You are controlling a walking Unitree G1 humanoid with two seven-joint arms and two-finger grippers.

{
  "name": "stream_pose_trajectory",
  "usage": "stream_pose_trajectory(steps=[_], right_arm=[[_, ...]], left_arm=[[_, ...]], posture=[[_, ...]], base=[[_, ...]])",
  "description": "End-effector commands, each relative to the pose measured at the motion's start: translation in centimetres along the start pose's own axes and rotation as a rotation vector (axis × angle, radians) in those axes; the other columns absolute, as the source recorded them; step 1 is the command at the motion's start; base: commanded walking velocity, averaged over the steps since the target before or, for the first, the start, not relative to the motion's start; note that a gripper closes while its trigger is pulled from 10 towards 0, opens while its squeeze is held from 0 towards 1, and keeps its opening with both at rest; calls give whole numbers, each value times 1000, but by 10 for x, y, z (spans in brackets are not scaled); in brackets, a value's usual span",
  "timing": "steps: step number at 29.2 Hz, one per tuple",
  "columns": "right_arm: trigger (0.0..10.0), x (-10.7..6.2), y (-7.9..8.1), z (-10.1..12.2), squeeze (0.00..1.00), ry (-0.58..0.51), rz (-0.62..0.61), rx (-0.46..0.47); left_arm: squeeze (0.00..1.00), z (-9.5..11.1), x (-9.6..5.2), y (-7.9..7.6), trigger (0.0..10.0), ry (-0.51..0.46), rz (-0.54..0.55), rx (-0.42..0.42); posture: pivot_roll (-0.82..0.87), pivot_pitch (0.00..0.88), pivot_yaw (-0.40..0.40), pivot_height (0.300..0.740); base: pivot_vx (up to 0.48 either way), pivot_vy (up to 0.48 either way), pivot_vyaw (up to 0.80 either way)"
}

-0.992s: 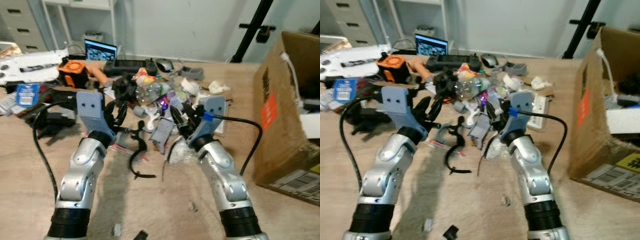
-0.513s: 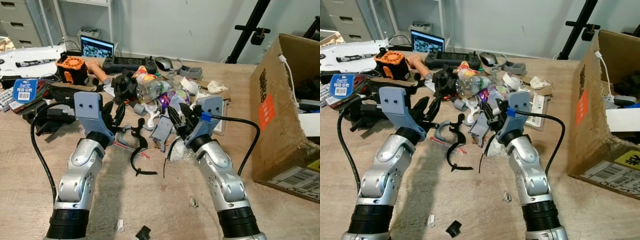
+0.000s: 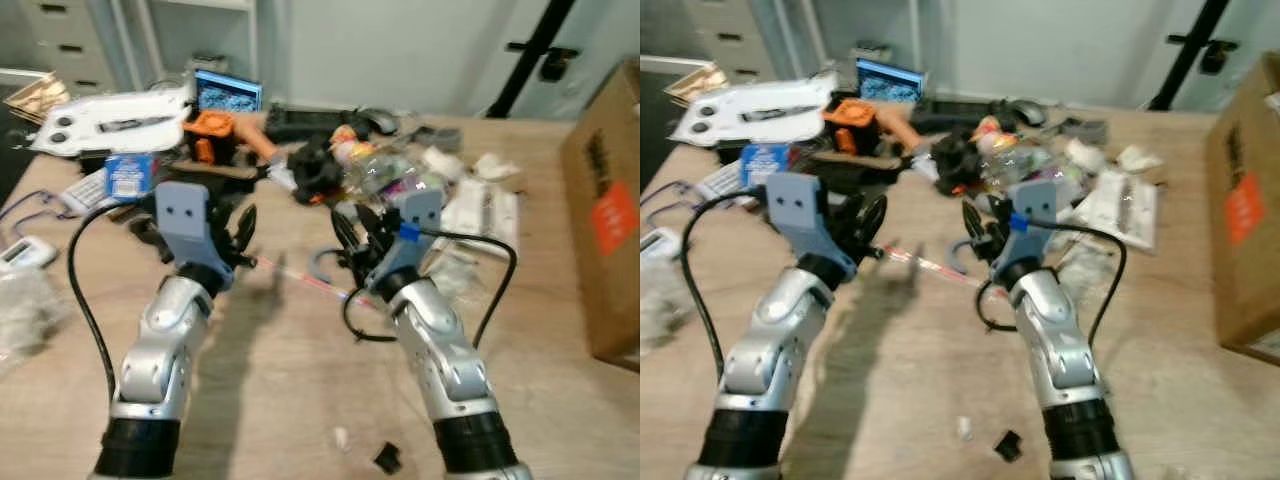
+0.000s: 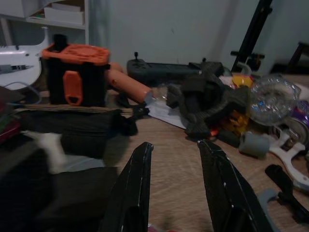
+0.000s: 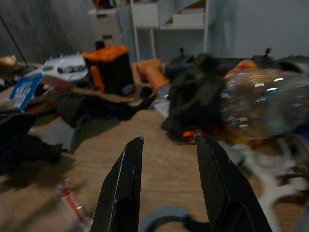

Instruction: Picking trash to rubbish bin

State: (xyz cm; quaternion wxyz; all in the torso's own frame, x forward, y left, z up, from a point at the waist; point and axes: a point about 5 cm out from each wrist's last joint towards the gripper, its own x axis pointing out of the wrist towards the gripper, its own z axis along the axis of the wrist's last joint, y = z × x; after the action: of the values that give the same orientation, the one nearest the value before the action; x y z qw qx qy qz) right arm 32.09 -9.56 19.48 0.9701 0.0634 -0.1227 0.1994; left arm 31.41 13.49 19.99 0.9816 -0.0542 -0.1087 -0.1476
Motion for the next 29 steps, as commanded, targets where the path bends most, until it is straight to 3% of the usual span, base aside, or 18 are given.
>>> stream_pose_trajectory(steps=[1,6,11,29], right_arm=[[10000,-3,-2,0,0,3,-12,0],[10000,-2,-2,-1,0,3,-15,0],[10000,-3,-3,-1,0,3,-22,2],[10000,-1,-1,-2,0,1,-2,15]], left_arm=[[0,-3,-2,-3,10000,17,-19,10],[0,-2,-1,-1,10000,13,-16,4],[0,-3,0,0,10000,19,-10,-22],[0,-3,1,2,10000,19,-1,17]], posture=[[39,187,-45,740],[40,208,-43,740],[43,212,-38,740],[44,204,-31,740]], base=[[0,-480,0],[0,-480,0],[0,0,0],[0,0,0]])
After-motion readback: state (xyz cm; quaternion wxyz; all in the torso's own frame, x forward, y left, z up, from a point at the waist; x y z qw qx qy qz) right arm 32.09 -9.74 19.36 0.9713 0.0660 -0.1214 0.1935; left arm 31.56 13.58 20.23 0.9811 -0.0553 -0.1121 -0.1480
